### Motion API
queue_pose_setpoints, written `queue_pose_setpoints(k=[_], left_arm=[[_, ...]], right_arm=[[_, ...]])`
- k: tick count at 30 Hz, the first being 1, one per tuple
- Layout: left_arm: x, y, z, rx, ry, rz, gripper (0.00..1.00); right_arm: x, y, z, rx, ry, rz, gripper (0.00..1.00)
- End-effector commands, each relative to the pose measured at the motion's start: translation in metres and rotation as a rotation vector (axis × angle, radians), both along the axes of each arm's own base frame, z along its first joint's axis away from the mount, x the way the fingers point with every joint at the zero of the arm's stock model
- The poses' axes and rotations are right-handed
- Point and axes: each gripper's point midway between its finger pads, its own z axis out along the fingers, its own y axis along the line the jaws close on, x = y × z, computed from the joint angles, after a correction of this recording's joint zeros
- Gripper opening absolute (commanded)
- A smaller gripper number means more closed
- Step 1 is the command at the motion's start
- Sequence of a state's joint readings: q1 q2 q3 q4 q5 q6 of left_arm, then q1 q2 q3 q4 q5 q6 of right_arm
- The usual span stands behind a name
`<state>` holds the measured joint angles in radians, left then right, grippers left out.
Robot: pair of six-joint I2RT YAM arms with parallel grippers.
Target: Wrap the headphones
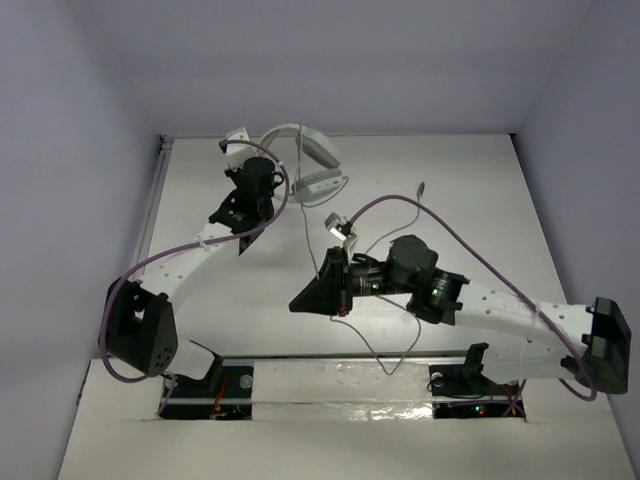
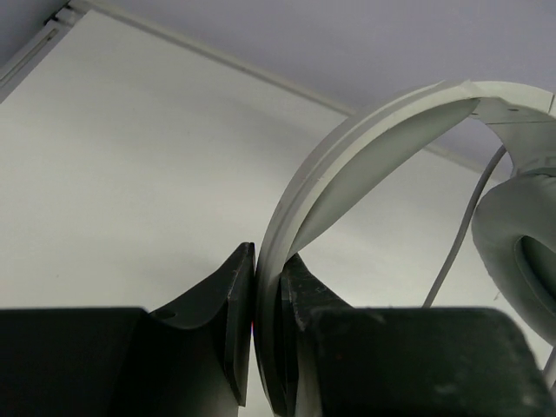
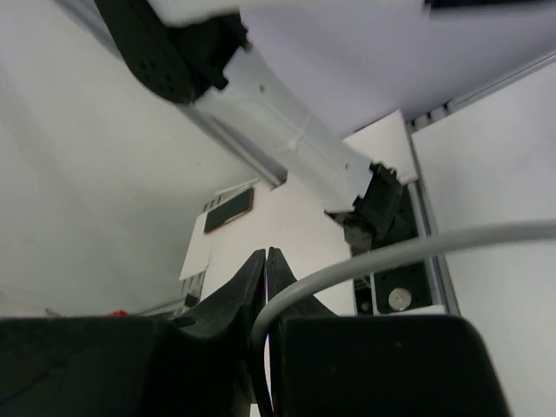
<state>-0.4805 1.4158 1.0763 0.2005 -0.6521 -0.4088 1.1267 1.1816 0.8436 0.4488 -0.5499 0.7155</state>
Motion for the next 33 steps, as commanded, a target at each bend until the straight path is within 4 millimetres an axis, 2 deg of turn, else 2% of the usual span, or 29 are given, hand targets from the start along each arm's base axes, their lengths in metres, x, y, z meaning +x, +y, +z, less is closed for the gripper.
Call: queue_pose_setpoints(k=[1, 3, 4, 5, 6, 7, 8, 9, 10, 12, 17, 19, 21, 23, 27, 30, 33], left_arm=[[-0.014, 0.003, 0.05, -0.085, -0.161, 0.027, 0.0], [-0.023, -0.01, 0.039, -0.068, -0.135, -0.018, 0.0], [-0.026, -0.016, 0.034, -0.059, -0.123, -0.044, 0.0], [-0.029, -0.023, 0.029, -0.044, -0.11, -0.075, 0.0], [-0.036, -0.033, 0.022, -0.035, -0.096, -0.117, 0.0], [-0.039, -0.038, 0.02, -0.03, -0.091, -0.141, 0.0], [-0.043, -0.047, 0.016, -0.018, -0.077, -0.192, 0.0], [-0.049, -0.05, 0.013, -0.01, -0.069, -0.216, 0.0], [-0.054, -0.056, 0.011, -0.001, -0.062, -0.239, 0.0], [-0.063, -0.059, 0.006, 0.026, -0.034, -0.297, 0.0], [-0.087, -0.061, -0.014, 0.081, 0.088, -0.391, 0.0], [-0.093, -0.06, -0.006, 0.088, 0.097, -0.407, 0.0], [-0.101, -0.058, -0.005, 0.12, 0.142, -0.44, 0.0], [-0.11, -0.064, -0.01, 0.151, 0.182, -0.498, 0.0], [-0.119, -0.068, -0.008, 0.207, 0.21, -0.562, 0.0], [-0.124, -0.07, -0.007, 0.243, 0.218, -0.615, 0.0], [-0.126, -0.072, 0.002, 0.233, 0.195, -0.633, 0.0]], right_arm=[[0.015, -0.009, 0.051, -0.015, -0.094, -0.116, 0.09], [0.026, -0.011, 0.06, -0.034, -0.153, -0.16, 0.09], [0.032, -0.011, 0.055, -0.084, -0.156, -0.171, 0.09], [0.039, -0.012, 0.07, -0.086, -0.179, -0.196, 0.09], [0.05, -0.012, 0.072, -0.105, -0.19, -0.232, 0.09], [0.068, -0.011, 0.058, -0.172, -0.199, -0.257, 0.09], [0.078, -0.012, 0.068, -0.169, -0.213, -0.276, 0.09], [0.089, -0.013, 0.066, -0.183, -0.215, -0.291, 0.09], [0.109, -0.016, 0.056, -0.22, -0.199, -0.314, 0.09], [0.125, -0.02, 0.055, -0.24, -0.214, -0.332, 0.09], [0.169, -0.042, 0.043, -0.328, -0.23, -0.442, 0.0], [0.182, -0.05, 0.036, -0.37, -0.236, -0.502, 0.0], [0.201, -0.064, 0.034, -0.397, -0.245, -0.595, 0.0], [0.208, -0.072, 0.032, -0.42, -0.252, -0.651, 0.0], [0.246, -0.106, 0.033, -0.496, -0.286, -0.896, 0.0], [0.272, -0.129, 0.024, -0.568, -0.29, -1.029, 0.0], [0.281, -0.139, 0.012, -0.605, -0.289, -1.084, 0.0]])
